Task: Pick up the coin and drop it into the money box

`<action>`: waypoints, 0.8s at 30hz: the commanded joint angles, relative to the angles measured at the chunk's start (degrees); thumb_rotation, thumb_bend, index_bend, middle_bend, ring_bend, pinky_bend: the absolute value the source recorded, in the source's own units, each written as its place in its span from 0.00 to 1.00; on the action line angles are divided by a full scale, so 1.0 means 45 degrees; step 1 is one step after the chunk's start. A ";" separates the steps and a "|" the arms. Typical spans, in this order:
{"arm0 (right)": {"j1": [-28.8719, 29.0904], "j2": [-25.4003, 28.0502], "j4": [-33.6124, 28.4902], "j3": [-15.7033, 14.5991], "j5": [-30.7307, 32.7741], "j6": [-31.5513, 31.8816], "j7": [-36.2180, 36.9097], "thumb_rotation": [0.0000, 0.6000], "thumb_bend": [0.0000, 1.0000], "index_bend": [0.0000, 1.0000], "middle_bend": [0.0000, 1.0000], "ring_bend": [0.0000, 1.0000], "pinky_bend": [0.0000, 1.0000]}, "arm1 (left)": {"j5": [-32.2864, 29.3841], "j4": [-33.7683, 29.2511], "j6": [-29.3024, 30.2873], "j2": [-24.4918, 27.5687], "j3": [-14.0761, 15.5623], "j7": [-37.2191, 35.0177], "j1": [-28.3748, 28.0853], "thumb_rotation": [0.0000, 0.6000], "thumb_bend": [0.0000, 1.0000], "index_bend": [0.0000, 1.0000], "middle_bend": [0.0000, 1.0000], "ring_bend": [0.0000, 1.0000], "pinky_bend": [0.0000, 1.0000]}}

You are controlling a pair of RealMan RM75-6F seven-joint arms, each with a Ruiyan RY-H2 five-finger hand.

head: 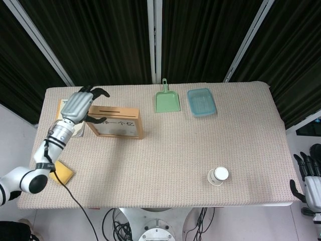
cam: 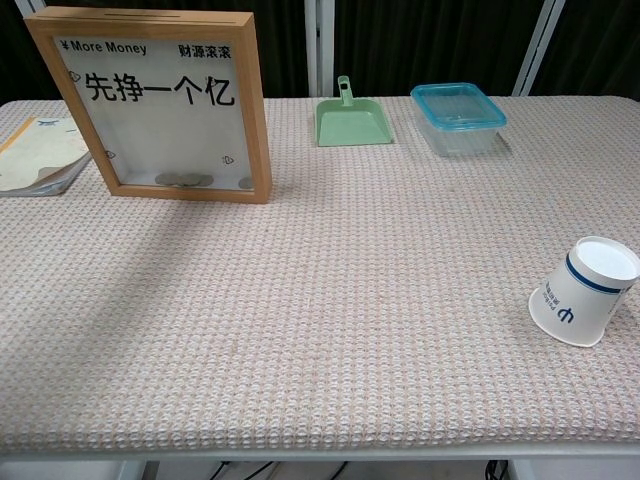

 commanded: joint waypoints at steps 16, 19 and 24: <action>0.0153 -0.0624 0.0136 0.0158 -0.0711 0.0858 -0.0747 1.00 0.35 0.00 0.00 0.00 0.00 | 0.8144 0.0437 1.0560 -0.1059 0.5530 0.3373 0.8972 1.00 0.12 0.16 0.11 0.00 0.09; 0.0120 -0.0713 0.0230 0.0153 -0.0808 0.1033 -0.0725 1.00 0.35 0.00 0.00 0.00 0.00 | 0.8076 0.1444 1.0712 -0.1481 0.5662 0.3295 0.9552 1.00 0.12 0.14 0.10 0.00 0.07; 0.0122 -0.0770 0.0287 0.0002 -0.0867 0.0893 -0.0863 1.00 0.35 0.00 0.00 0.00 0.00 | 0.7769 0.2277 1.0729 -0.1669 0.5465 0.2749 1.0037 1.00 0.12 0.10 0.08 0.00 0.07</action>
